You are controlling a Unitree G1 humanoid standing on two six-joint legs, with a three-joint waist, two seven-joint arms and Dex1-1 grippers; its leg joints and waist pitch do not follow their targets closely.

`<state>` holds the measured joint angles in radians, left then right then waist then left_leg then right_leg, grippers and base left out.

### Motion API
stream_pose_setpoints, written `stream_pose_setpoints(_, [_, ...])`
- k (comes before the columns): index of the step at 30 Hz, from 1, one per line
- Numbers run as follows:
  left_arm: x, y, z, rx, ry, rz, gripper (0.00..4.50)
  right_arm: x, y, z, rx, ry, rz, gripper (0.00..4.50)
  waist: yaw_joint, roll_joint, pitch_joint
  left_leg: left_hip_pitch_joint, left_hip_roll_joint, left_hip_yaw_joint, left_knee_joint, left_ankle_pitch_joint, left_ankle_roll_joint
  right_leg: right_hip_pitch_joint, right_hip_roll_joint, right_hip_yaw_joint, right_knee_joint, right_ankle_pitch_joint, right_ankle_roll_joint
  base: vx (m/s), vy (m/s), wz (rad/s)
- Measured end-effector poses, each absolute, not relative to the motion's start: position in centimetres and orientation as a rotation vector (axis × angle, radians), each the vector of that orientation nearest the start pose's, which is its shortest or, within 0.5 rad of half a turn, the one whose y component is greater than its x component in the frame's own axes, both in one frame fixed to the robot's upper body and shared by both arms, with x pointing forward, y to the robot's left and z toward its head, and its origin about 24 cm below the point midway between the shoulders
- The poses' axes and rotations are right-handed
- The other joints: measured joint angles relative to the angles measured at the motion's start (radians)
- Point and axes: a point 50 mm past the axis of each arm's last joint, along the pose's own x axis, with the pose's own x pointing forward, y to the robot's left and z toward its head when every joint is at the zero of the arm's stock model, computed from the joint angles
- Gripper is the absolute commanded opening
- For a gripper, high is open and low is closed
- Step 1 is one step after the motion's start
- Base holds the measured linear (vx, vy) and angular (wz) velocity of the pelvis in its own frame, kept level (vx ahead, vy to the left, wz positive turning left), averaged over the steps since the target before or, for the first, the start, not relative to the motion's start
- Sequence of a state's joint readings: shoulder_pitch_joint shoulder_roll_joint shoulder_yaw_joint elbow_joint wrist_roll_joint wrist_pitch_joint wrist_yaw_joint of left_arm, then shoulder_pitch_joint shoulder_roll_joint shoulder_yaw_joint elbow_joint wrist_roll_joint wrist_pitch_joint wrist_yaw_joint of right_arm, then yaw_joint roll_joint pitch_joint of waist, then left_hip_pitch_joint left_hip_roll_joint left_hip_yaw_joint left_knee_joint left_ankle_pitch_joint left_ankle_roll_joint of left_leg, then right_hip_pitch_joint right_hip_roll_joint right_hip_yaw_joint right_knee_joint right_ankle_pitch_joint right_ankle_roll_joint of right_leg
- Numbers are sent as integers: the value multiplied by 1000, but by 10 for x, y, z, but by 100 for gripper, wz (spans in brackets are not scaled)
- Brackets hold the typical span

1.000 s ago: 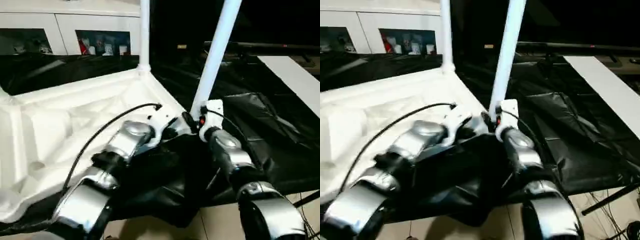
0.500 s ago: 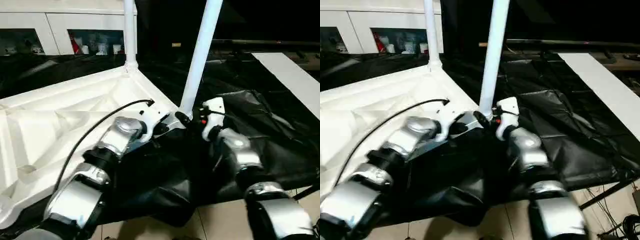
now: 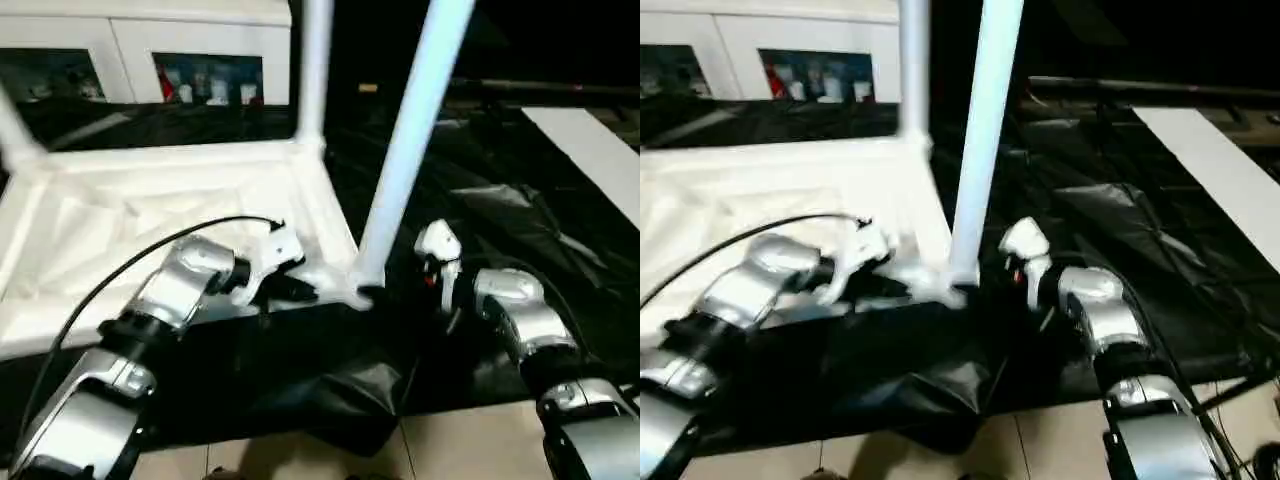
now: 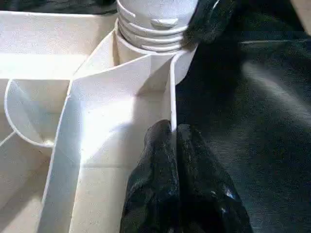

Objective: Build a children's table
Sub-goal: Rotate leg to tighten

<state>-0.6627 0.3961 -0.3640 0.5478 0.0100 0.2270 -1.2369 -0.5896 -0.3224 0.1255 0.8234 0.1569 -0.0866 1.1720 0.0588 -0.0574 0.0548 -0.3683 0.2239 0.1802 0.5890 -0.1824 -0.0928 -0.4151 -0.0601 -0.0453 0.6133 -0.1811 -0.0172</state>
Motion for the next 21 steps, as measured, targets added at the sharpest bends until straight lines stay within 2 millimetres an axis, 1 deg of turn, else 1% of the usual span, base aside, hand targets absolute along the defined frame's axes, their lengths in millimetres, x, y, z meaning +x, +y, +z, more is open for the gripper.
stream_pose_setpoints(1, [321,125,66,444,529,-1378,0,320,-153,40,-108,284,1203,391,1,0,0,0,0,0,0,0,0,0,0,0,0,0,0,0,0,0])
stream_pose_setpoints(3, [320,126,67,445,533,-1385,0,319,-152,42,-106,282,1228,366,2,0,0,0,0,0,0,0,0,0,0,0,1,0,0,0,0,0])
stream_pose_setpoints(4, [320,126,66,444,535,-1386,0,319,-151,42,-105,283,1233,366,2,0,0,0,0,0,0,0,0,0,0,0,1,0,0,0,0,0])
stream_pose_setpoints(6, [320,127,67,445,537,-1385,0,318,-151,42,-95,290,1240,345,2,0,0,0,0,0,0,0,0,0,0,0,1,0,0,0,0,0])
stream_pose_setpoints(7, [319,128,67,445,537,-1384,0,318,-151,41,-86,293,1246,324,2,0,0,0,0,0,0,0,0,0,0,0,1,0,0,0,0,0])
stream_pose_setpoints(9, [319,128,67,444,539,-1386,0,317,-151,41,-83,296,1250,318,1,0,0,0,0,0,0,0,0,0,0,0,1,0,0,0,0,0])
stream_pose_setpoints(10, [318,128,67,443,540,-1389,0,316,-151,40,-80,298,1260,301,2,0,0,0,0,0,0,0,0,0,0,0,1,0,0,0,0,0])
stream_pose_setpoints(12, [318,128,66,442,542,-1389,0,315,-151,40,-68,302,1261,282,2,-1,0,0,0,0,0,0,0,0,0,0,1,0,0,0,0,0])
stream_pose_setpoints(16, [317,128,67,441,546,-1389,0,315,-151,39,-61,305,1263,270,1,-1,0,0,0,0,1,0,0,0,0,0,2,0,0,0,0,0])
stream_pose_setpoints(21, [316,129,67,437,553,-1386,0,315,-150,39,-56,305,1264,268,0,-2,0,0,0,0,1,0,0,0,0,0,2,0,0,0,0,0])
